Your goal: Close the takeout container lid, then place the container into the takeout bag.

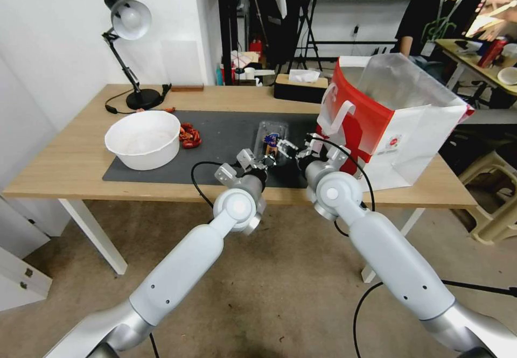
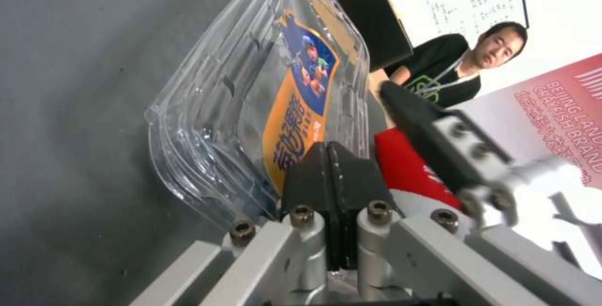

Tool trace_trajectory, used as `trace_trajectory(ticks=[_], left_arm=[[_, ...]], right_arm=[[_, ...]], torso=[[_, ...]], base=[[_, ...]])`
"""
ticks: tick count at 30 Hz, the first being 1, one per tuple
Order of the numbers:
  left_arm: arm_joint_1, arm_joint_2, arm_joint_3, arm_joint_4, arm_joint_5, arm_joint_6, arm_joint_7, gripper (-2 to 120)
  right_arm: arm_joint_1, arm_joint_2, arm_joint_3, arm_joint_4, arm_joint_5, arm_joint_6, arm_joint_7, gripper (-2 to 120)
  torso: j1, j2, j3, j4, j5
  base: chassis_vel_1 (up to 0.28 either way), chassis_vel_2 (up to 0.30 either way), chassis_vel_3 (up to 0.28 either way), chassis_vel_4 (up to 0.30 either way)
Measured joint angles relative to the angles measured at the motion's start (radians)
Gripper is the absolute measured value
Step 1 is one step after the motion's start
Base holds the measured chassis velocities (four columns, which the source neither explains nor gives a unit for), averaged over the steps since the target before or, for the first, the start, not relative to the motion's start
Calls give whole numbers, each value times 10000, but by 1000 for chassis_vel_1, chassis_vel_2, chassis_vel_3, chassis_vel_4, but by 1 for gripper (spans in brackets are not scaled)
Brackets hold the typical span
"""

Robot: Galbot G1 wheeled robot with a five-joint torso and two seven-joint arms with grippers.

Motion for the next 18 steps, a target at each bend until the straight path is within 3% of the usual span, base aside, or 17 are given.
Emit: trace_trajectory(ticks=[7, 13, 18], left_arm=[[-11, 29, 3, -24, 4, -10, 0, 0], [-10, 42, 8, -42, 26, -24, 1, 0], [-8, 48, 25, -49, 45, -26, 7, 0]], right_arm=[[152, 274, -88, -393, -146, -6, -87, 67], [234, 517, -98, -641, -301, -6, -109, 52], [238, 595, -95, -778, -371, -23, -128, 32]], torso=[[0, 0, 0, 0, 0], [0, 1, 0, 1, 0], [0, 0, 0, 1, 0]], base=[[0, 0, 0, 0], [0, 0, 0, 0], [0, 0, 0, 0]])
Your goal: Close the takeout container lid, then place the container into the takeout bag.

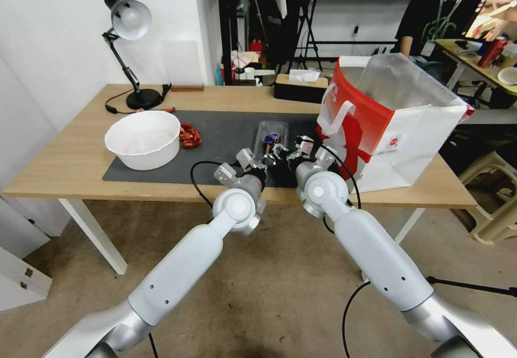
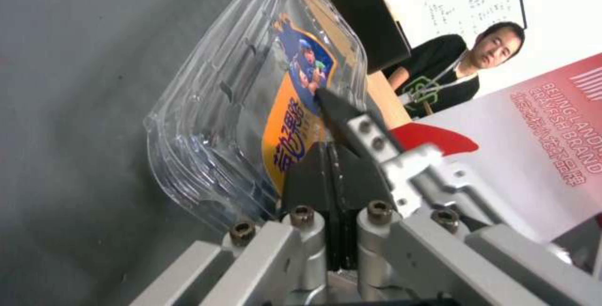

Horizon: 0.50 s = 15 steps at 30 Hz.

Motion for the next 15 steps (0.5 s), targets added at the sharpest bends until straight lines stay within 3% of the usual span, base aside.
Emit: trace_trajectory(ticks=[9, 15], left_arm=[[16, 19, 32, 22, 95, 0, 25, 0], [57, 69, 19, -24, 395, -15, 66, 0]], right_arm=[[-4, 18, 41, -140, -101, -21, -93, 0], [-63, 8, 83, -79, -130, -21, -97, 0]], torso=[[0, 0, 0, 0, 0], [0, 0, 0, 0, -1]], base=[[0, 0, 0, 0], [0, 0, 0, 0]])
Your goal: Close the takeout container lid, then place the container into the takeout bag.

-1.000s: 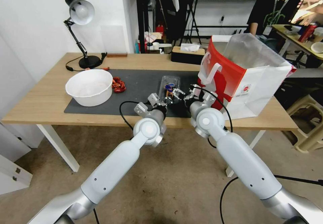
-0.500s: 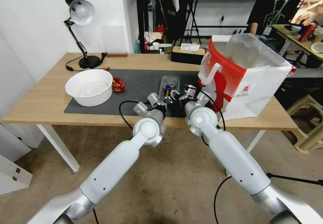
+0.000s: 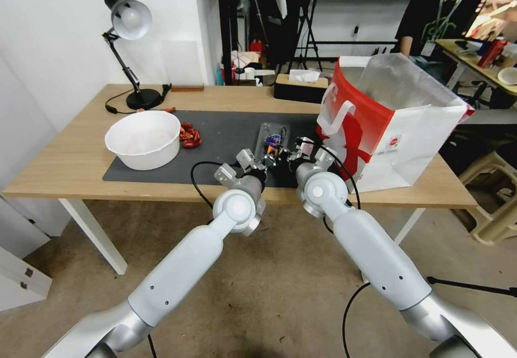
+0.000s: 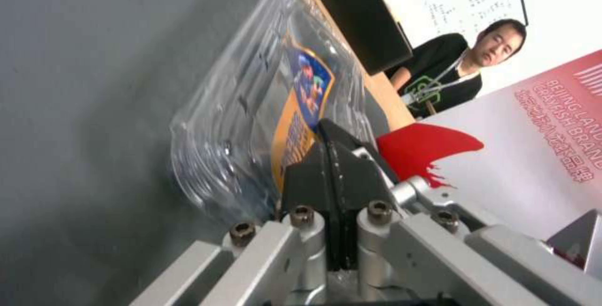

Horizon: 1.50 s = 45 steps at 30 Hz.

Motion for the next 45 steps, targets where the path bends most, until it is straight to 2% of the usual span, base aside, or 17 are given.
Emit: trace_trajectory(ticks=[4, 8, 10, 11, 13, 16, 18, 20, 23, 25, 26, 28, 29, 32, 35, 40, 45], left_arm=[[189, 292, -74, -361, 838, -97, 202, 0], [758, 906, -417, -1276, 1933, -118, 437, 0], [1268, 1361, -756, -1936, 2726, -75, 653, 7], [1268, 1361, -756, -1936, 2726, -75, 653, 7], [1846, 1838, -1206, -2576, 3768, 36, 831, 19], [2206, 2084, -1516, -2885, 4399, 123, 930, 25], [2997, 2541, -2210, -3385, 5465, 281, 1166, 37], [3184, 2643, -2376, -3469, 5660, 285, 1248, 38], [4383, 3109, -3179, -4022, 7237, 291, 1479, 55], [4459, 3169, -3195, -4048, 7511, 278, 1506, 60], [4610, 3271, -3252, -4075, 8074, 208, 1619, 65], [4686, 3299, -3285, -4086, 8259, 181, 1636, 67], [5093, 3378, -3483, -4142, 8909, 56, 1668, 75], [5390, 3417, -3640, -4180, 9201, -48, 1668, 80], [5863, 3451, -3943, -4196, 9692, -275, 1663, 95], [6607, 3483, -4478, -4149, 10138, -712, 1702, 99], [7906, 3405, -5147, -3795, 10610, -1654, 1742, 100]], right_arm=[[-86, -61, 44, 101, -34, 0, 2, 0], [-153, -77, 119, 231, -56, -1, 22, 0], [-176, -67, 140, 283, -72, -1, 31, 0], [-176, -67, 140, 283, -72, -1, 31, 0], [-202, -48, 151, 306, -122, -2, 34, 0], [-216, -33, 151, 318, -158, -2, 34, 0], [-231, -15, 143, 353, -200, -2, 34, 0], [-232, -16, 138, 364, -208, -2, 34, 0], [-274, -52, 186, 484, -225, -5, 44, 0], [-364, -101, 286, 591, -225, -9, 69, 0], [-519, -192, 430, 738, -226, -20, 109, 0], [-556, -219, 472, 766, -227, -24, 120, 0], [-634, -273, 585, 849, -239, -31, 137, 0], [-653, -279, 602, 863, -244, -36, 138, 0], [-667, -279, 610, 867, -284, -39, 137, 0], [-670, -299, 610, 885, -311, -40, 121, 0], [-661, -377, 610, 921, -307, -43, 95, 0]], torso=[[0, 0, 0, -1, 0], [0, 0, 0, -1, -2], [-1, 1, -1, 0, -2], [-1, 1, -1, 0, -2], [-2, 1, -1, 1, -2], [-3, 1, -1, 1, -3], [-2, 1, -1, -1, -2], [-2, 1, -1, -1, -3], [-2, 1, -2, 11, -1], [-3, 1, -1, 13, 1], [-2, 1, -2, -6, -2], [-3, 1, -2, -9, -2], [-2, 1, -1, -13, -2], [-2, 1, -1, -7, 0], [-2, 1, -1, 3, 1], [-2, 1, -2, 5, 0], [-1, 1, 0, 1, 0]], base=[[0, 0, 0, 0], [0, 0, 0, 0], [0, 0, 0, 0], [0, 0, 0, 0], [0, 0, 0, 0], [0, 0, 0, 0], [0, 0, 0, 0], [0, 0, 0, 0], [0, 0, 0, 0], [0, 0, 0, 0], [0, 0, 0, 0], [0, 0, 0, 0], [0, 0, 0, 0], [0, 0, 0, 0], [0, 0, 0, 0], [0, 0, 0, 0], [0, 0, 0, 0]])
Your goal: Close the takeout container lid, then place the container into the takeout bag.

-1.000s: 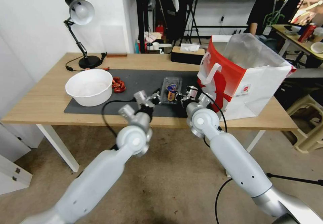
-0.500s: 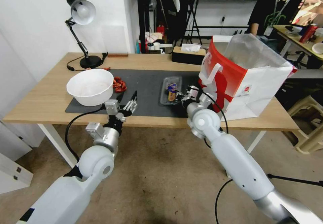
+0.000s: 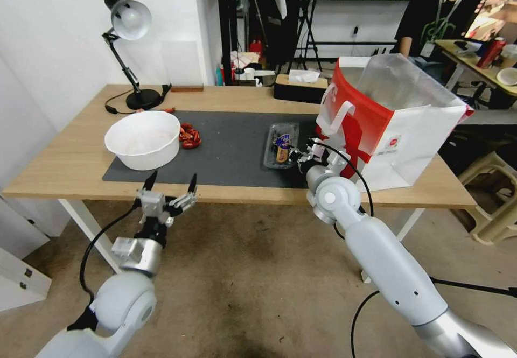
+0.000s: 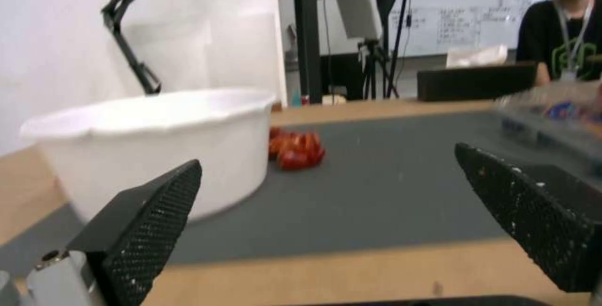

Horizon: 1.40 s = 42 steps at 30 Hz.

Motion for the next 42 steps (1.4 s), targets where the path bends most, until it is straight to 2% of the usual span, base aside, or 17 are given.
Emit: trace_trajectory(ticks=[7, 12, 21, 26, 29, 36, 41, 42], left_arm=[[583, -142, -169, 364, 132, -456, 100, 100], [693, -179, -211, 412, 135, -492, 115, 100], [731, -253, -285, 343, 219, -473, 101, 100], [730, -278, -296, 296, 247, -434, 76, 100], [725, -284, -332, 268, 308, -377, 61, 100], [675, -296, -329, 269, 339, -328, 48, 100], [563, -305, -262, 285, 344, -301, 44, 100], [515, -298, -227, 293, 344, -293, 42, 100]], right_arm=[[10, -31, 21, 131, 137, 32, -51, 0], [100, -70, 101, 403, 377, 152, -138, 0], [583, -598, 489, 2142, 1376, 290, -514, 0], [878, -748, 735, 2734, 1271, 299, -526, 0], [1325, -949, 1134, 3150, 470, 267, -338, 0], [1678, -1405, 2059, 3510, -253, -289, 398, 0], [1560, -1759, 3045, 3601, -420, -665, 767, 0], [1362, -1913, 3517, 3598, -599, -913, 906, 0]], torso=[[0, 0, 0, 0, 0], [0, 0, 0, -1, 1], [0, 0, 0, 0, 1], [0, -1, 0, 0, 1], [1, 0, 0, 1, 1], [0, -1, 0, 0, 2], [0, 0, 0, -1, 1], [1, -1, 0, -1, 5]], base=[[0, 0, 0, 0], [0, 0, 0, 0], [0, 0, 0, 0], [0, 0, 0, 0], [0, 0, 0, 0], [0, 0, 0, 0], [0, 0, 0, 0], [0, 0, 0, 0]])
